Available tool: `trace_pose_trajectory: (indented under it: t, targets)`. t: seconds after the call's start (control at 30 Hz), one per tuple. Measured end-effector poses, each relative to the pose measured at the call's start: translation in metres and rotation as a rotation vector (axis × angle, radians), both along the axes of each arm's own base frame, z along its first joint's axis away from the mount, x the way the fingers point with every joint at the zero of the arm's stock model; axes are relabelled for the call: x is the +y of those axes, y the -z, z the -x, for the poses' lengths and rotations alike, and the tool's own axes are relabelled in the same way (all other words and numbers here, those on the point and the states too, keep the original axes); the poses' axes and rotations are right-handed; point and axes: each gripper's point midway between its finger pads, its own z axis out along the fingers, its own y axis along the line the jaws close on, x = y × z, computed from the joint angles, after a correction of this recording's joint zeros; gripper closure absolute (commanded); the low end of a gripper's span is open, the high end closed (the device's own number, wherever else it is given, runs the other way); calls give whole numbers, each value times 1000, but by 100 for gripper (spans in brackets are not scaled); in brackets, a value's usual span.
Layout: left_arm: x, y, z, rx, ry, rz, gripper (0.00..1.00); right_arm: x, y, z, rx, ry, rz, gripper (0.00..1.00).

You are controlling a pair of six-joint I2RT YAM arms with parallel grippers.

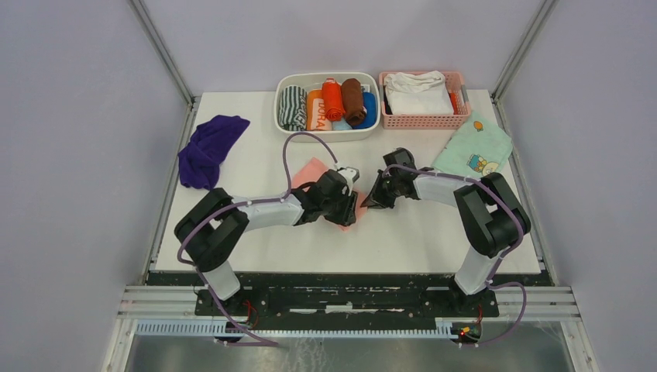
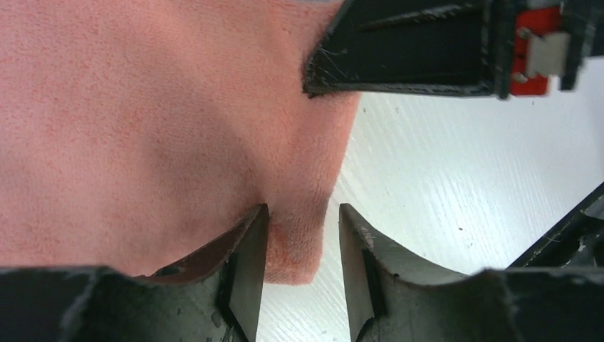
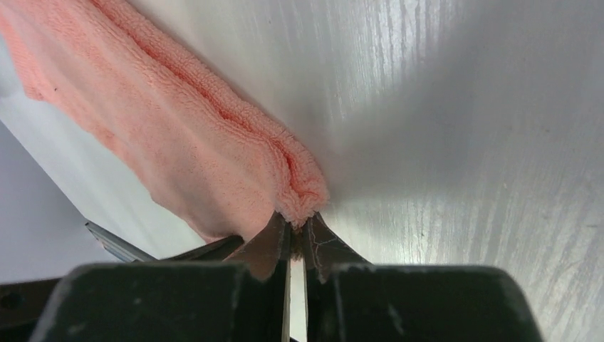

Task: Roll the towels
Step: Roll the towel at the center of the board.

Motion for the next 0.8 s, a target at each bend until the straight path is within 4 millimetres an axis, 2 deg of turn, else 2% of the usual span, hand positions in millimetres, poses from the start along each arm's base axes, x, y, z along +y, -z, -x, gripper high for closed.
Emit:
trace_pose_trajectory:
  t: [0.17, 0.47, 0.7, 0.8]
  targets:
    - [-4, -11, 11, -103, 14, -66, 35, -2, -2, 2, 24, 5, 43, 100]
    - [-14, -23, 22, -371, 69, -225, 32, -4, -7, 5, 70, 23, 72, 100]
    - [-14, -5, 17, -483, 86, -378, 34, -4, -16, 4, 93, 36, 79, 100]
    - [-14, 2, 16, -522, 94, -435, 39, -3, -18, 3, 97, 39, 80, 100]
